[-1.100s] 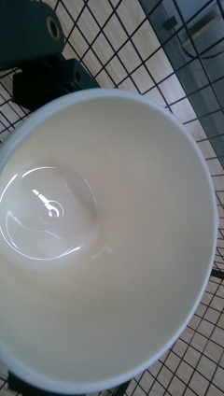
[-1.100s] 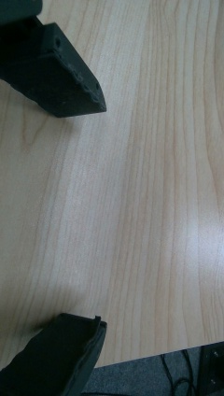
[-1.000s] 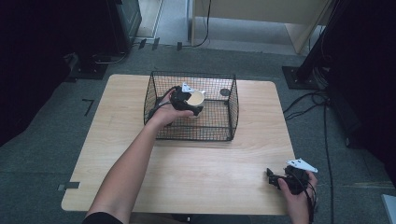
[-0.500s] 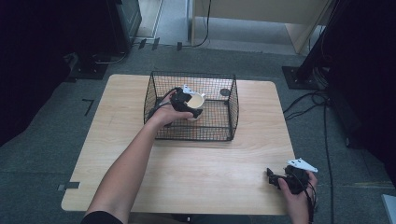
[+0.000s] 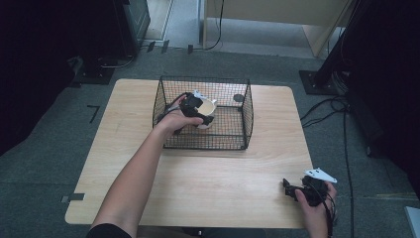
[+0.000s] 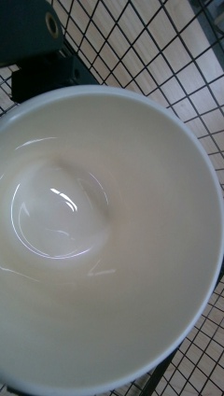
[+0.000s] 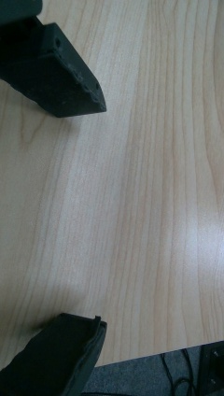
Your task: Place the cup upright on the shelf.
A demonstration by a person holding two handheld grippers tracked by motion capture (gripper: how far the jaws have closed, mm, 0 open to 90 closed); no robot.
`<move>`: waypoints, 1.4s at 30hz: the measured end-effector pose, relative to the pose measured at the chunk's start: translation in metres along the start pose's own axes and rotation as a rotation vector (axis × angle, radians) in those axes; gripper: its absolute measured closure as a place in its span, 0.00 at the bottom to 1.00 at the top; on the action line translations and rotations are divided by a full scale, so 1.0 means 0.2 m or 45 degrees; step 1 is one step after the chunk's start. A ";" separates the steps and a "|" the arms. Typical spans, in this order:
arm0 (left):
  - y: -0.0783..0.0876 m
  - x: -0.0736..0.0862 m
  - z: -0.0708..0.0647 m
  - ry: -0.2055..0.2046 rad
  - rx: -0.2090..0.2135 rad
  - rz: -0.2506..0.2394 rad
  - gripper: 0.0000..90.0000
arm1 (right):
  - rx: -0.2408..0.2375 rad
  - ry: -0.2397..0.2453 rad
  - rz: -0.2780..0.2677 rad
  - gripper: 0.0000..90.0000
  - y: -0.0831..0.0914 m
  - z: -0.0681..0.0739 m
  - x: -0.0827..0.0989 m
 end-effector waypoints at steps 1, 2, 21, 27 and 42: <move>0.00 0.00 0.00 0.005 -0.003 -0.001 0.09 | 0.000 0.000 0.000 0.00 0.00 0.00 0.00; 0.01 0.00 0.00 0.016 0.007 -0.008 0.09 | 0.000 0.000 0.000 0.00 0.00 0.00 0.00; 0.12 -0.08 0.05 0.161 0.005 -0.078 0.00 | 0.000 0.000 0.000 0.00 0.00 0.00 0.00; 0.17 -0.12 0.06 0.206 0.006 -0.147 0.00 | 0.000 0.000 0.001 0.00 0.00 0.00 0.00; 0.27 -0.14 0.04 0.223 0.011 -0.179 0.00 | 0.000 0.000 0.000 0.00 0.00 0.00 0.00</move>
Point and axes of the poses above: each handheld gripper's, and its own axes: y roughly backward along the jaws, x roughly out of its underside, z roughly to its left, the point moved 6 cm from there along -y, roughly forward along the jaws, and after that the axes turned 14 degrees about y, right-handed, at the moved point
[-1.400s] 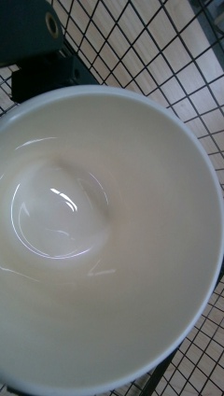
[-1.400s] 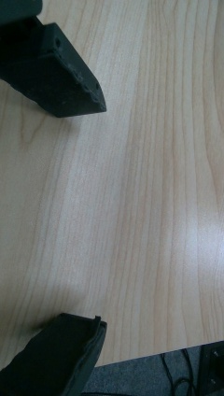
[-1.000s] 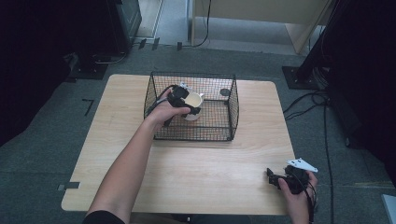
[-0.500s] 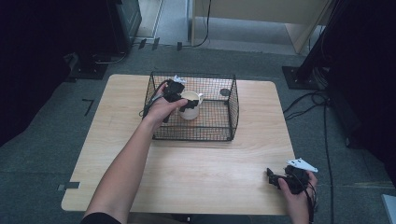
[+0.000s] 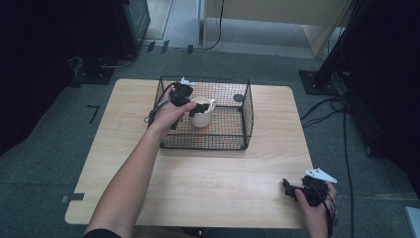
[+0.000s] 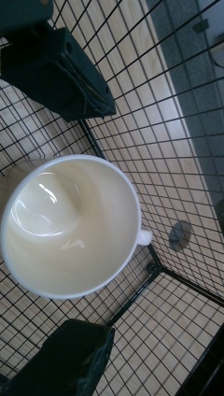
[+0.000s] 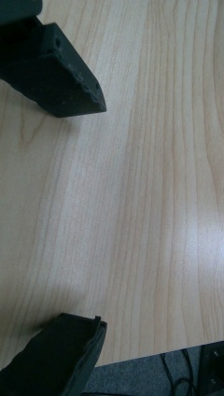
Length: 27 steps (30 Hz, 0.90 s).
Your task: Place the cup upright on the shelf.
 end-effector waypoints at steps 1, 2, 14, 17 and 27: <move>0.02 -0.01 -0.01 0.001 0.009 -0.016 0.00 | 0.000 0.000 0.000 0.00 0.00 0.00 0.00; 0.02 -0.01 -0.01 0.001 0.009 -0.016 0.00 | 0.000 0.000 0.000 0.00 0.00 0.00 0.00; 0.17 -0.04 -0.06 -0.009 0.013 -0.092 0.00 | 0.000 0.001 0.001 0.00 0.00 0.00 0.00; 0.22 -0.03 -0.07 -0.001 0.008 -0.115 0.00 | 0.000 0.001 0.001 0.00 0.00 0.00 0.00; 0.39 0.01 -0.07 0.026 -0.063 -0.209 0.00 | 0.000 0.000 0.000 0.00 0.00 0.00 0.00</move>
Point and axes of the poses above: each handheld gripper's, and its own axes: y roughly backward along the jaws, x roughly out of its underside, z roughly to its left, the point moved 6 cm from there along -y, roughly forward along the jaws, and after that the axes turned 14 degrees about y, right-handed, at the moved point
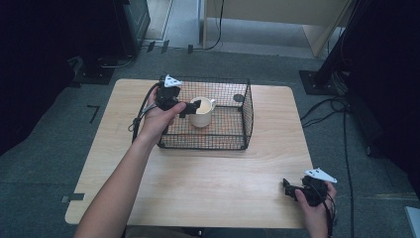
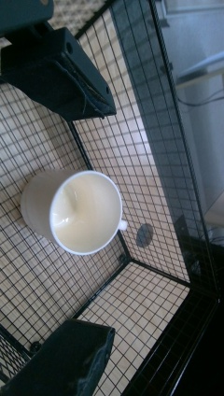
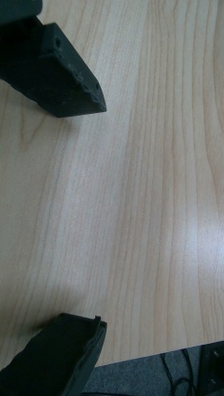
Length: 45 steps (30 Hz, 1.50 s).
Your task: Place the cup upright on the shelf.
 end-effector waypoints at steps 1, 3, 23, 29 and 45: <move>0.02 0.01 0.00 0.000 -0.013 -0.009 0.00 | 0.000 0.000 0.000 0.00 0.00 0.00 0.00; 0.05 0.02 0.01 0.014 -0.023 -0.027 0.00 | 0.000 0.000 0.001 0.00 0.00 0.00 0.00; 0.38 0.27 0.07 0.040 -0.073 -0.128 0.00 | 0.000 -0.001 0.000 0.00 0.00 0.00 0.00; 0.43 0.35 0.10 0.056 -0.085 -0.142 0.00 | 0.000 0.000 0.000 0.00 0.00 0.00 0.00; 0.51 0.66 0.27 0.150 -0.164 -0.160 0.00 | 0.000 0.000 0.000 0.00 0.00 0.00 0.00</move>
Point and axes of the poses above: each handheld gripper's, and its own axes: y roughly backward along the jaws, x roughly out of its underside, z roughly to its left, the point moved 6 cm from there along -y, roughly forward along the jaws, and after that the axes turned 14 degrees about y, right-handed, at the moved point
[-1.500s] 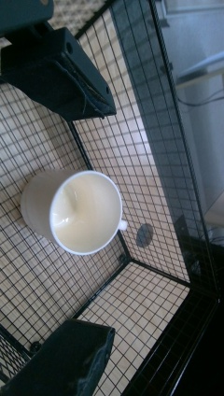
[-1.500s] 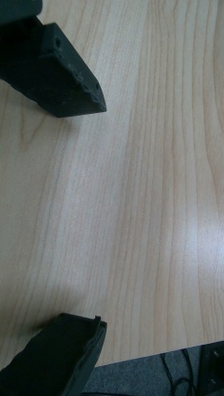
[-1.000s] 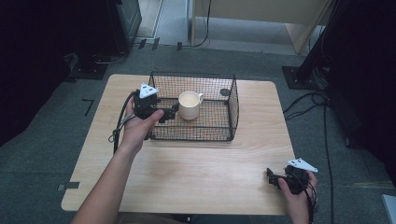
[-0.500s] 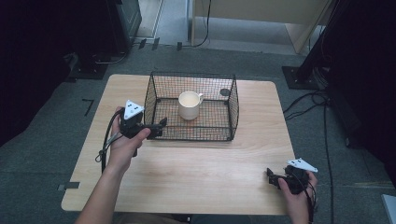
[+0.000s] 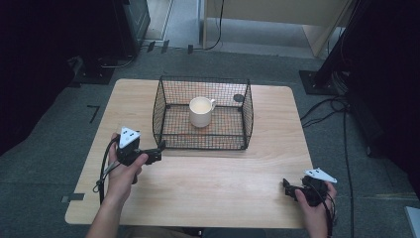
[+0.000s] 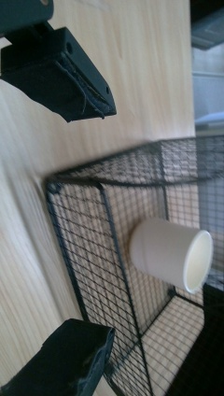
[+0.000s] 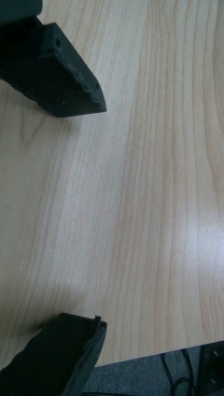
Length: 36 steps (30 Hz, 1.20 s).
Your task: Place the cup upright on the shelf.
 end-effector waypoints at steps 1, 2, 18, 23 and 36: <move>0.00 0.00 0.00 0.000 0.000 0.000 0.00 | 0.000 0.000 0.000 0.00 0.00 0.00 0.00; 0.01 0.04 0.05 0.003 -0.031 0.003 0.00 | 0.000 0.000 0.000 0.00 0.00 0.00 0.00; 0.08 0.29 0.31 0.085 -0.175 0.092 0.00 | 0.001 0.003 0.001 0.00 0.00 0.00 0.00; 0.09 0.37 0.38 0.081 -0.240 0.145 0.00 | 0.001 0.004 0.001 0.00 0.00 0.00 0.00; 0.13 0.46 0.51 0.103 -0.362 0.279 0.00 | 0.006 -0.002 0.002 0.00 0.00 0.00 0.00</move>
Point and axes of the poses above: each handheld gripper's, and its own axes: y roughly backward along the jaws, x roughly out of its underside, z roughly to its left, the point moved 6 cm from there along -y, roughly forward along the jaws, and after that the axes turned 14 degrees about y, right-handed, at the moved point
